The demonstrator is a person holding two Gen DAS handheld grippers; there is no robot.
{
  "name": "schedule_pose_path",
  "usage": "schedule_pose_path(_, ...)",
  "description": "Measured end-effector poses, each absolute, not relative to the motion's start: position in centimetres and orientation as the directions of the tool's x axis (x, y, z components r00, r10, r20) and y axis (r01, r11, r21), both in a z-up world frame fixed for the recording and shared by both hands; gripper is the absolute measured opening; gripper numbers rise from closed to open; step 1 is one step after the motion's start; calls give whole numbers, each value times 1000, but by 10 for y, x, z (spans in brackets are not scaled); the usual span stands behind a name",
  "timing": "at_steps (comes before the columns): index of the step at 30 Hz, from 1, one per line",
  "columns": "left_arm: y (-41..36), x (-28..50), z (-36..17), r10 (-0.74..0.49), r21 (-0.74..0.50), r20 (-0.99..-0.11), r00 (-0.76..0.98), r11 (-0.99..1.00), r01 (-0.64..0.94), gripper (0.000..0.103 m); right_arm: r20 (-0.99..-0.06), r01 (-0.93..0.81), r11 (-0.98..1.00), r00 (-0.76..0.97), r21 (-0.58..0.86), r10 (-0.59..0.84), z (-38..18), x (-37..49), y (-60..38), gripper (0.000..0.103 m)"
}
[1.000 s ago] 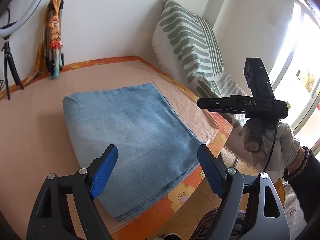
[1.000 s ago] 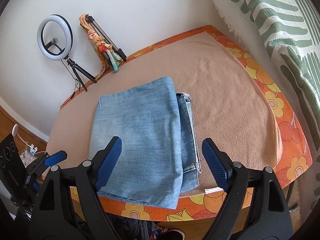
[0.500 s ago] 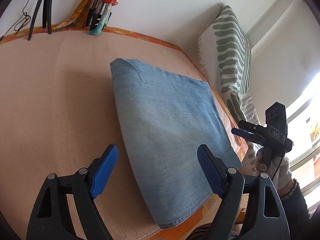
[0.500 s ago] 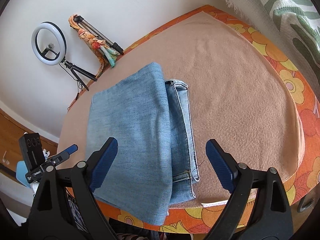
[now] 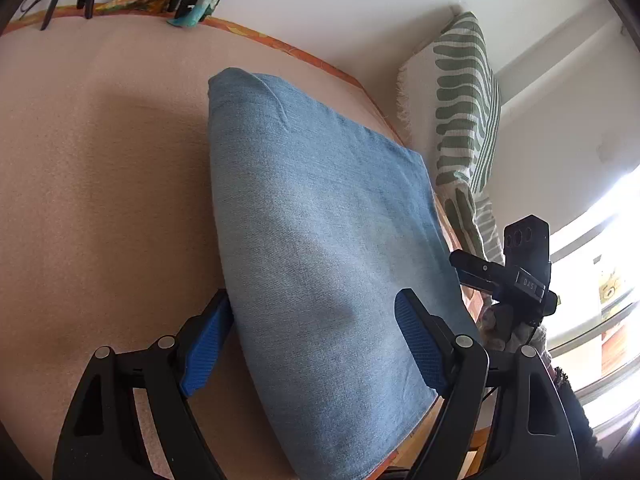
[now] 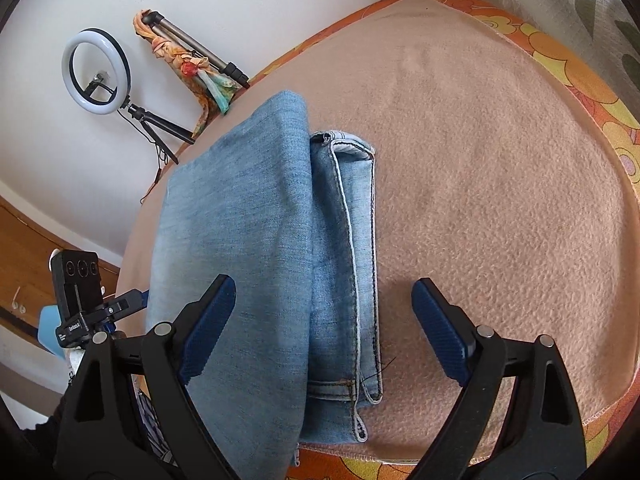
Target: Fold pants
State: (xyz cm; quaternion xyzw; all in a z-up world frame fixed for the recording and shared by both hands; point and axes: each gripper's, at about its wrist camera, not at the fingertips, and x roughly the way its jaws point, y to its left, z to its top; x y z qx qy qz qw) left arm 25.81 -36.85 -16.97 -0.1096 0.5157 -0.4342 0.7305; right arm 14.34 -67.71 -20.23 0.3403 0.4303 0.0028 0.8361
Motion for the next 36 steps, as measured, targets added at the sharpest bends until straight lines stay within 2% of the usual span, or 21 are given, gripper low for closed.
schedule_pose_path(7, -379, 256, -177, -749, -610, -659, 66, 583, 537, 80, -667, 199, 756, 640, 624, 382, -206, 150, -668, 92)
schedule_pose_path(10, -384, 258, -178, -753, -615, -656, 56, 575, 540, 80, -672, 165, 786, 638, 596, 376, -206, 158, -655, 88)
schedule_pose_path(12, -386, 262, -179, -765, -635, -642, 51, 567, 524, 78, -670, 159, 789, 640, 594, 376, -207, 162, -650, 81)
schedule_pose_path(14, -388, 265, -182, -766, -640, -641, 55, 572, 512, 67, -689, 179, 804, 638, 568, 344, -208, 166, -646, 67)
schedule_pose_path(16, -388, 266, -183, -767, -641, -638, 62, 574, 508, 64, -705, 205, 813, 636, 545, 313, -207, 164, -644, 57)
schedule_pose_path(23, -389, 265, -175, -764, -610, -639, 86, 572, 548, 36, -744, 255, 844, 629, 472, 227, -196, 163, -637, 35)
schedule_pose_path(28, -390, 261, -163, -763, -570, -638, 102, 557, 604, 23, -765, 265, 874, 622, 407, 168, -179, 161, -629, 28)
schedule_pose_path(36, -392, 257, -143, -783, -566, -613, 102, 526, 634, 21, -760, 222, 914, 637, 339, 127, -145, 161, -613, 27)
